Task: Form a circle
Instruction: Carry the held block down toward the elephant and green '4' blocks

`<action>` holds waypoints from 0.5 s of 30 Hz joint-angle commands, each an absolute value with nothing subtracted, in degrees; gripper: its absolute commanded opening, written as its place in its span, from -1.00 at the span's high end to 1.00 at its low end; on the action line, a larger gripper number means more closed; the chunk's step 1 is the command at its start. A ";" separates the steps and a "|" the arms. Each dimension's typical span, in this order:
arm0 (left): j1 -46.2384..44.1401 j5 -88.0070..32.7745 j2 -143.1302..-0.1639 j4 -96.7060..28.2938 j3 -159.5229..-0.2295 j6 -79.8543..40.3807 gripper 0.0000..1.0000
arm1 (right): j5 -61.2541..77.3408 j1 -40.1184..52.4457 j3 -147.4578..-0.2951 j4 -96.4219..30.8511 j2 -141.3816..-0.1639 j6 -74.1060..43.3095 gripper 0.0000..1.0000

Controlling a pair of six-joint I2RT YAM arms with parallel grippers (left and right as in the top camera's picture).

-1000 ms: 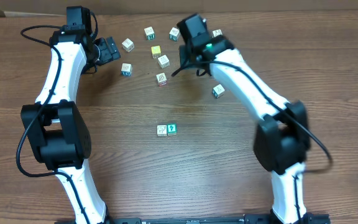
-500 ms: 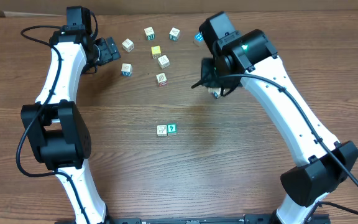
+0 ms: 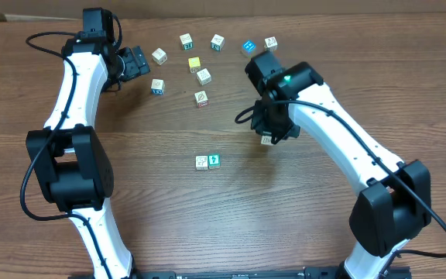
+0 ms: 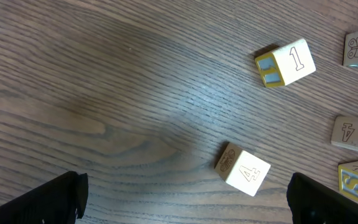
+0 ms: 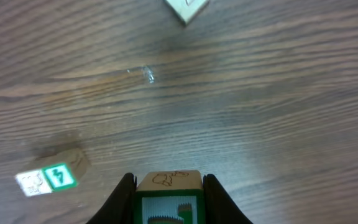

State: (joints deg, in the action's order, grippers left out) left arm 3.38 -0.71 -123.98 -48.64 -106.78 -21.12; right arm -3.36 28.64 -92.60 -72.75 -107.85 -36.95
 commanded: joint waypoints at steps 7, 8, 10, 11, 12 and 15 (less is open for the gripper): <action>2.94 -1.10 -123.66 -48.64 -107.53 -22.31 -1.00 | -1.15 29.26 -85.80 -65.78 -108.18 -38.17 0.84; 2.94 -1.10 -123.63 -48.64 -107.53 -22.31 -0.99 | -1.15 29.30 -85.47 -65.52 -108.18 -38.17 0.84; 2.94 -1.10 -123.66 -48.64 -107.53 -22.31 -1.00 | -1.15 29.30 -85.45 -65.60 -108.36 -38.17 0.84; 2.96 -1.10 -123.66 -48.64 -107.53 -22.31 -1.00 | -1.15 29.32 -85.45 -65.60 -108.36 -38.17 0.84; 2.96 -1.10 -123.66 -48.64 -107.53 -22.31 -1.00 | -1.15 29.32 -85.45 -65.60 -108.36 -38.17 0.84; 2.96 -1.10 -123.66 -48.64 -107.53 -22.31 -0.99 | -1.15 29.32 -85.45 -65.63 -108.36 -38.17 0.84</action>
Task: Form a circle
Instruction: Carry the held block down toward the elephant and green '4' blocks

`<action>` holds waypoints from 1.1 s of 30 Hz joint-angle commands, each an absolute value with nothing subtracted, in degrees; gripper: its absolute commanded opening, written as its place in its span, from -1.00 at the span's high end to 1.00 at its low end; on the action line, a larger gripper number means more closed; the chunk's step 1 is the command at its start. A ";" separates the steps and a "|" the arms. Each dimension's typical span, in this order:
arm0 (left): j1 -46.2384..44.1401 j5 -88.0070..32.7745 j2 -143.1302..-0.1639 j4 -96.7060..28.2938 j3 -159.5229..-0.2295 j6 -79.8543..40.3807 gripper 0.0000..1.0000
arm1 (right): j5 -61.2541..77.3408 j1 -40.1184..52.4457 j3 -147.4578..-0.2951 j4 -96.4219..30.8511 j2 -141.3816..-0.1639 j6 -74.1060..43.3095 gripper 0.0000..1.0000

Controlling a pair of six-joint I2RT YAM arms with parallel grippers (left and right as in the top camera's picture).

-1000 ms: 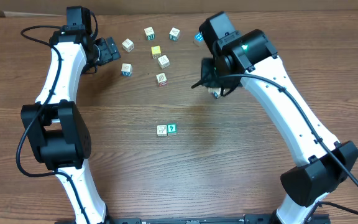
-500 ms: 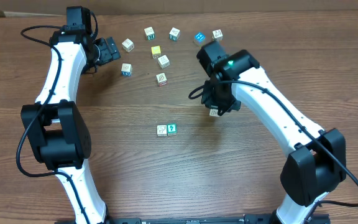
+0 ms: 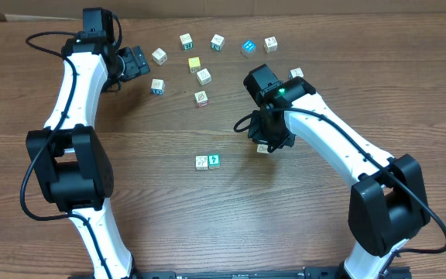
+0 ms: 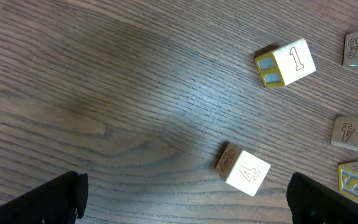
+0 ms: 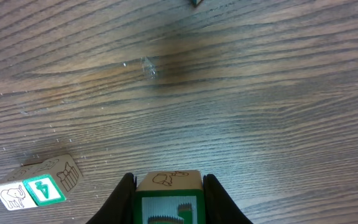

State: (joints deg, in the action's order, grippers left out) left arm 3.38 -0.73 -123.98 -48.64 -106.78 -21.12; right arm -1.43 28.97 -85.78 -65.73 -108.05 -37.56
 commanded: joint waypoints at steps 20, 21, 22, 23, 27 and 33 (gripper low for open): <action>2.96 -1.10 -123.66 -48.64 -107.53 -22.31 -1.00 | -2.46 31.81 -85.45 -63.68 -108.40 -38.17 0.84; 2.96 -1.10 -123.66 -48.64 -107.53 -22.31 -1.00 | -2.48 31.81 -85.45 -63.64 -108.40 -38.17 0.84; 2.96 -1.10 -123.66 -48.64 -107.53 -22.31 -1.00 | -2.48 31.81 -85.45 -63.64 -108.40 -38.17 0.84; 2.96 -1.10 -123.63 -48.64 -107.53 -22.31 -1.00 | -2.48 31.81 -85.45 -63.66 -108.40 -38.17 0.84; 2.96 -1.10 -123.66 -48.64 -107.50 -22.31 -1.00 | -2.48 31.81 -85.45 -63.66 -108.40 -38.17 0.84; 2.96 -1.08 -123.66 -48.64 -107.53 -22.31 -1.00 | -2.48 31.81 -85.45 -63.75 -108.40 -38.15 0.84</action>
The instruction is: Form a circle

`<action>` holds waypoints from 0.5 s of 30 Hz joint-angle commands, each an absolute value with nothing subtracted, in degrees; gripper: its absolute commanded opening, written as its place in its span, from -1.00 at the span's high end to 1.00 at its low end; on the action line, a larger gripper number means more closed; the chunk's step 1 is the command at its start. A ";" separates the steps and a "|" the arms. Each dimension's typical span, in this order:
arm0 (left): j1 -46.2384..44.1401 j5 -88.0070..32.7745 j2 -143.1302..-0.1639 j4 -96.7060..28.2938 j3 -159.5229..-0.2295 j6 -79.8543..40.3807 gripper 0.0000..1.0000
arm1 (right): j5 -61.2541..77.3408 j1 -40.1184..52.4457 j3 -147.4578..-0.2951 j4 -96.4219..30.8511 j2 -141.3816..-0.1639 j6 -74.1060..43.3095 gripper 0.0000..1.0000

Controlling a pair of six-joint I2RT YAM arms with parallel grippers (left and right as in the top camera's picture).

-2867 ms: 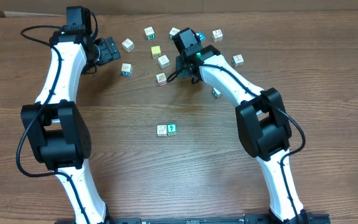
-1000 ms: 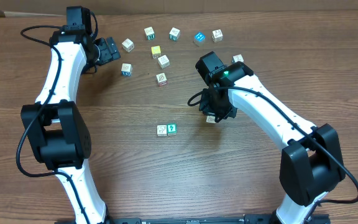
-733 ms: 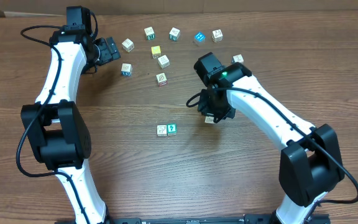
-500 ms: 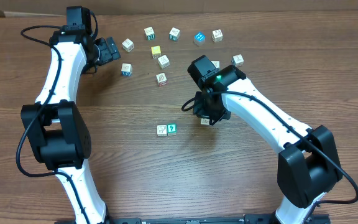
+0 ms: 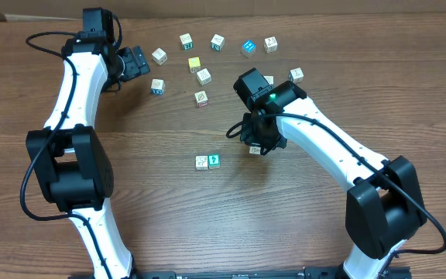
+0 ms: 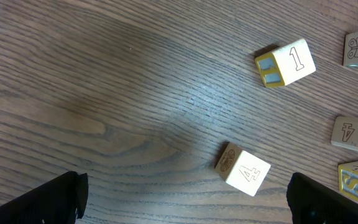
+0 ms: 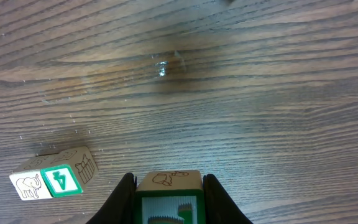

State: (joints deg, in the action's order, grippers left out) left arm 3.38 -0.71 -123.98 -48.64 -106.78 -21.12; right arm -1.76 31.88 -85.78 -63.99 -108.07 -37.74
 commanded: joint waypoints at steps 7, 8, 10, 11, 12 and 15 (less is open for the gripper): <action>2.96 -1.10 -123.66 -48.64 -107.53 -22.31 -0.99 | -2.50 31.81 -85.45 -63.94 -108.40 -38.15 0.84; 2.96 -1.10 -123.66 -48.64 -107.53 -22.31 -1.00 | -2.52 31.81 -85.45 -63.94 -108.40 -38.15 0.84; 2.96 -1.10 -123.66 -48.64 -107.53 -22.31 -1.00 | -2.59 31.81 -85.45 -63.92 -108.40 -38.15 0.84; 2.96 -1.10 -123.66 -48.64 -107.50 -22.31 -1.00 | -2.87 31.81 -85.45 -63.92 -108.40 -38.15 0.84; 2.96 -1.10 -123.66 -48.64 -107.53 -22.31 -1.00 | -3.07 31.81 -85.45 -63.92 -108.40 -38.15 0.84; 2.96 -1.10 -123.66 -48.64 -107.53 -22.31 -1.00 | -3.55 31.81 -85.45 -63.90 -108.47 -38.17 0.84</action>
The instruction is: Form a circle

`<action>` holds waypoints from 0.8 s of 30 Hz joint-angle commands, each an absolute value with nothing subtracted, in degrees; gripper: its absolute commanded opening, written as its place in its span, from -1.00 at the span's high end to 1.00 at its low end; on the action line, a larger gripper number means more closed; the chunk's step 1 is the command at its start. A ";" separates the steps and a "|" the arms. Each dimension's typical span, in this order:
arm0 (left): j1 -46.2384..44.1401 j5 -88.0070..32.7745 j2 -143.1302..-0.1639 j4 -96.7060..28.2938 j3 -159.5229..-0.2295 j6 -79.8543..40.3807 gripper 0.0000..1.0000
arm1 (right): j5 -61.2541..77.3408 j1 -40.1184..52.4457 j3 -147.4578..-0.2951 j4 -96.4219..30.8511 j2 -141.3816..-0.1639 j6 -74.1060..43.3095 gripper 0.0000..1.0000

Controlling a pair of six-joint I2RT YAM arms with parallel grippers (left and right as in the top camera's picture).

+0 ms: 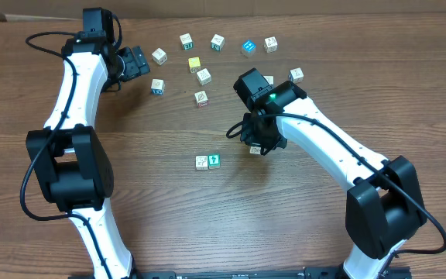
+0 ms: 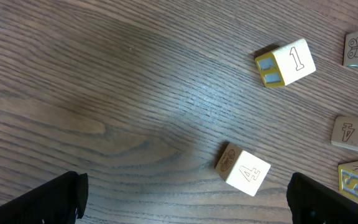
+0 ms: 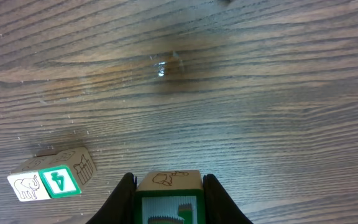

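Observation:
My right gripper (image 3: 169, 186) is shut on a green-faced wooden block (image 3: 169, 198), held just right of a pair of blocks (image 1: 207, 161) lying side by side mid-table: an elephant block (image 3: 22, 187) and a green "4" block (image 3: 61, 180). In the overhead view the held block (image 1: 255, 149) shows under the right wrist. My left gripper (image 2: 185, 199) is open at the far left of the table, above a white "4" block (image 2: 243, 170) and a "1" block (image 2: 286, 62).
Several loose blocks lie scattered along the far side of the table (image 1: 215, 58), among them a yellow one (image 1: 194, 64) and a blue one (image 1: 248, 46). More blocks (image 2: 356, 134) sit at the right edge of the left wrist view.
The right gripper with its block has barely shifted; the block pair sits a touch further left and lower in its wrist view. The left arm has not moved.
My right gripper held the green-faced block to the right of centre, away from the pair. At each later moment it stood further left and nearer the pair, and now it is close beside them. The left gripper stayed open and still at the far left.

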State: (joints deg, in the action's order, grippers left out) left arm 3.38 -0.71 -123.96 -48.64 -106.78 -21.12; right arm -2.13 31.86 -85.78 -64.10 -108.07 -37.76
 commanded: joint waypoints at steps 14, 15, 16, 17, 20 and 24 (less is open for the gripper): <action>2.96 -1.10 -123.66 -48.64 -107.53 -22.31 -1.00 | -3.95 31.81 -85.43 -63.66 -110.43 -38.15 0.84; 2.96 -1.10 -123.66 -48.64 -107.53 -22.31 -0.99 | -3.95 31.81 -85.43 -63.66 -110.65 -38.15 0.84; 2.96 -1.10 -123.66 -48.64 -107.53 -22.31 -1.00 | -3.95 31.81 -85.43 -63.66 -110.74 -38.15 0.84; 2.96 -1.10 -123.66 -48.64 -107.53 -22.31 -1.00 | -3.97 31.81 -85.43 -63.64 -110.78 -38.15 0.84; 2.96 -1.10 -123.66 -48.64 -107.53 -22.31 -1.00 | -3.97 31.81 -85.43 -63.61 -110.78 -38.15 0.84; 2.96 -1.08 -123.66 -48.64 -107.53 -22.31 -0.99 | -4.01 31.81 -85.43 -63.22 -110.83 -38.15 0.84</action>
State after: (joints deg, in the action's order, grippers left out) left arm 3.38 -0.71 -123.98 -48.64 -106.78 -21.12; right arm -3.29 31.86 -85.76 -63.72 -110.59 -37.74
